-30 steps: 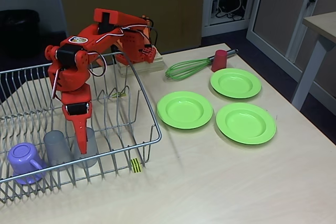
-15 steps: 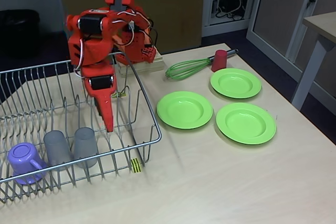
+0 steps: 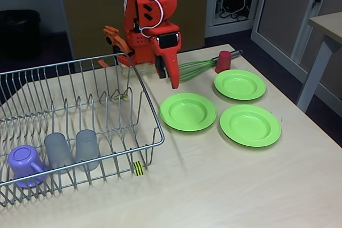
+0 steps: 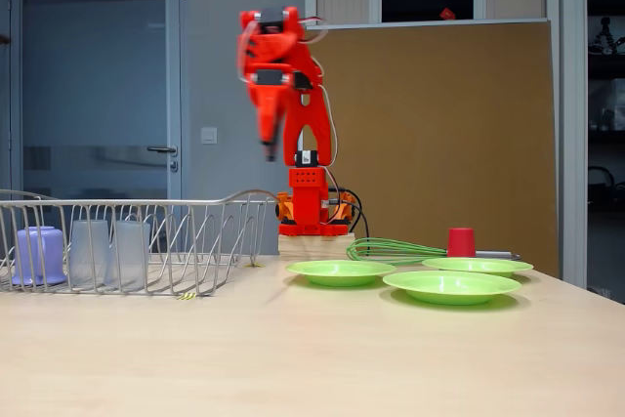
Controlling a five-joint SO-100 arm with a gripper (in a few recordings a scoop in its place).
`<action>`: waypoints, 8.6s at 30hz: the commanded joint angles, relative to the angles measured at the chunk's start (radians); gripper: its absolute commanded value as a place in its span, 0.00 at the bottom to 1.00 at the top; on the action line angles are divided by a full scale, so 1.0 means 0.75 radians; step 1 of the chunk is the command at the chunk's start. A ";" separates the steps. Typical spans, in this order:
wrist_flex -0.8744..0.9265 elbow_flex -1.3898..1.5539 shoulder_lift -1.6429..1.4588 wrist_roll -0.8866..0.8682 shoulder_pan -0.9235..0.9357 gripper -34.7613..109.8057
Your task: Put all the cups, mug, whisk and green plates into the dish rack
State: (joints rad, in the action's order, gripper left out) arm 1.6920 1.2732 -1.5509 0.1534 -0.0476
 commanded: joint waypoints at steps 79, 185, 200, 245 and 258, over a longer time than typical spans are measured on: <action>-0.616 0.466 0.139 -2.733 -1.769 0.36; 0.102 -0.378 0.311 0.399 0.413 0.49; -0.123 0.675 -0.667 -0.648 -0.560 0.46; -0.875 0.534 0.423 -1.818 -2.098 0.46; -0.834 0.491 0.475 -1.843 -2.072 0.41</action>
State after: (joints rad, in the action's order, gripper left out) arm 1.0477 1.6567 -1.1781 -1.2149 -1.6122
